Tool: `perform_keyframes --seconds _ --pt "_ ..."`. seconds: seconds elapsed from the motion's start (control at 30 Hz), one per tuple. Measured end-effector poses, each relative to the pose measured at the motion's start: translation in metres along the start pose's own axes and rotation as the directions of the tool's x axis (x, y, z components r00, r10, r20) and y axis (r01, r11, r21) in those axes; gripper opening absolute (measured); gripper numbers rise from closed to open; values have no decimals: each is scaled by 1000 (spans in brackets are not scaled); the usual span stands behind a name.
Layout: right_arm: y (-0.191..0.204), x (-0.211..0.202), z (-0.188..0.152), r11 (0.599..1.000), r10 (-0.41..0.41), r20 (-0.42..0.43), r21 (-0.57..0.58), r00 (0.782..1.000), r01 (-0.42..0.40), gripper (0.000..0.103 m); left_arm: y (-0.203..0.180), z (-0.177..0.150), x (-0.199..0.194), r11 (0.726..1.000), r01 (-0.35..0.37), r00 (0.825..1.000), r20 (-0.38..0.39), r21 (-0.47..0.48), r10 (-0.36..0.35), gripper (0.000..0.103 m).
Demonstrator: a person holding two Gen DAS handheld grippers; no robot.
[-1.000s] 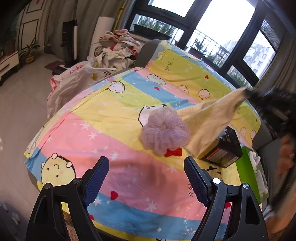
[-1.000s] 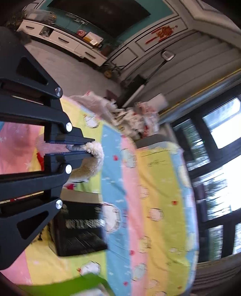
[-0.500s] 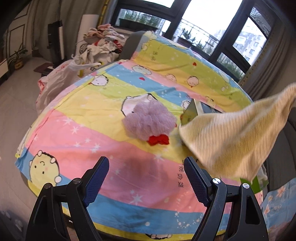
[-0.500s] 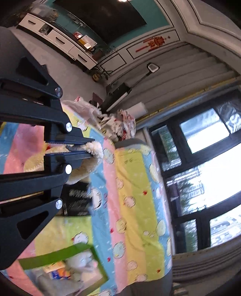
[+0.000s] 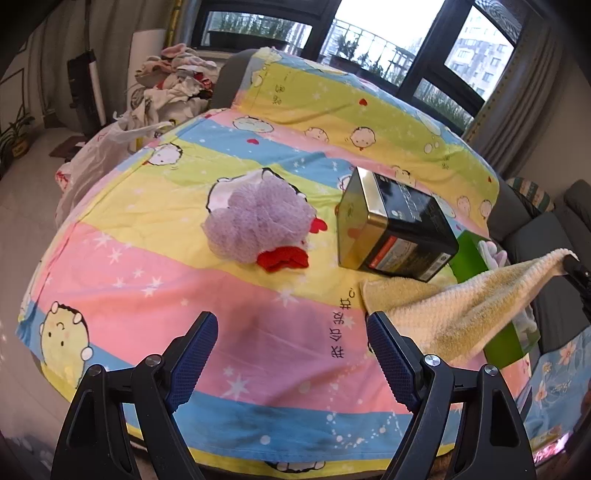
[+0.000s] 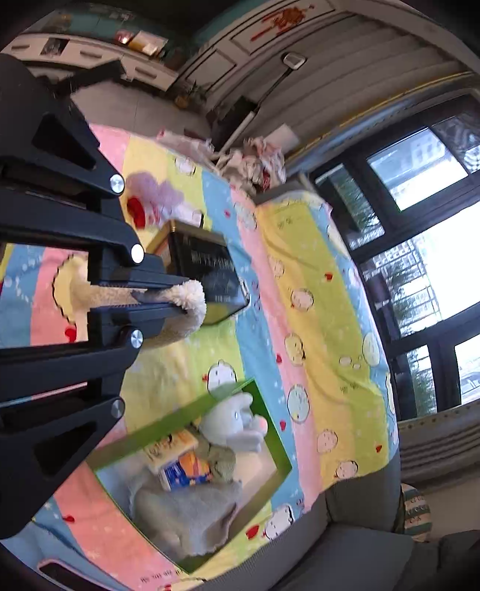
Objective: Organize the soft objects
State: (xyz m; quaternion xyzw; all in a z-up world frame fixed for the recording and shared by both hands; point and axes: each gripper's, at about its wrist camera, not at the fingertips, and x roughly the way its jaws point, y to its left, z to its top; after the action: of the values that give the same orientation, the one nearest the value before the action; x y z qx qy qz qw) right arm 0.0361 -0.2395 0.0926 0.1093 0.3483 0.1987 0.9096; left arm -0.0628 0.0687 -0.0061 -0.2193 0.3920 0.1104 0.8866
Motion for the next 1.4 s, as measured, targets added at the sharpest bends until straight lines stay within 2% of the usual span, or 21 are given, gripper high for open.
perform_keyframes --seconds 0.07,0.13,0.23,0.3,0.37,0.47,0.5,0.53,0.57,0.63,0.7,0.77,0.87,0.9,1.0,1.1,1.23,1.33,1.37,1.4 --pt "3 11 -5 1000 -4 -31 -17 999 3 8 -3 -1 2 1000 -2 1000 -6 8 2 83" --pt "11 30 -16 998 45 -98 -30 994 -49 8 -5 -2 3 1000 -7 1000 -9 14 7 83" --pt "30 65 -37 989 131 -213 -40 968 -143 8 -4 -3 5 1000 -16 1000 -14 13 16 83" --pt "41 90 -54 982 172 -289 -28 942 -188 8 -3 -4 8 1000 -23 1000 -21 11 23 83" --pt "47 115 -70 980 180 -362 -10 915 -197 9 -3 -4 10 1000 -26 999 -28 10 27 83" --pt "43 139 -87 987 147 -431 6 890 -159 11 -5 -6 14 1000 -24 999 -40 13 24 83" --pt "39 146 -92 991 120 -464 10 877 -131 14 -6 -6 16 1000 -20 999 -47 17 20 83" --pt "34 149 -95 994 106 -492 21 864 -110 25 -8 -7 19 1000 -15 998 -56 21 16 83" --pt "32 148 -95 994 109 -500 33 859 -107 47 -10 -7 21 1000 -10 998 -63 24 11 83" --pt "23 134 -89 987 159 -469 78 869 -139 73 -16 -8 25 999 16 997 -80 32 -13 83" --pt "17 116 -79 981 192 -422 89 886 -170 78 -25 -8 29 998 52 995 -89 40 -48 83" --pt "8 95 -65 978 210 -367 95 906 -188 88 -34 -8 34 996 83 992 -93 42 -79 83" --pt "-12 81 -50 976 211 -287 104 934 -189 98 -52 -6 45 989 138 985 -112 46 -132 84" --pt "-21 80 -45 978 201 -266 116 943 -175 99 -57 -5 48 988 145 983 -121 46 -139 84" --pt "-41 96 -42 987 97 -277 154 956 -56 99 -74 -5 64 985 168 976 -150 41 -160 86" --pt "-46 118 -46 991 34 -315 134 949 9 99 -89 -8 84 985 171 967 -198 36 -160 86" --pt "-46 149 -53 990 59 -378 138 924 -7 96 -101 -15 108 989 135 960 -254 54 -117 86" --pt "-45 163 -60 989 94 -411 146 907 -36 89 -105 -22 124 986 164 940 -306 24 -149 86" --pt "-45 163 -61 989 98 -417 143 904 -41 84 -106 -23 128 986 167 939 -307 18 -154 86" --pt "-43 167 -64 990 100 -429 136 898 -46 81 -109 -24 128 987 158 947 -289 30 -143 86"
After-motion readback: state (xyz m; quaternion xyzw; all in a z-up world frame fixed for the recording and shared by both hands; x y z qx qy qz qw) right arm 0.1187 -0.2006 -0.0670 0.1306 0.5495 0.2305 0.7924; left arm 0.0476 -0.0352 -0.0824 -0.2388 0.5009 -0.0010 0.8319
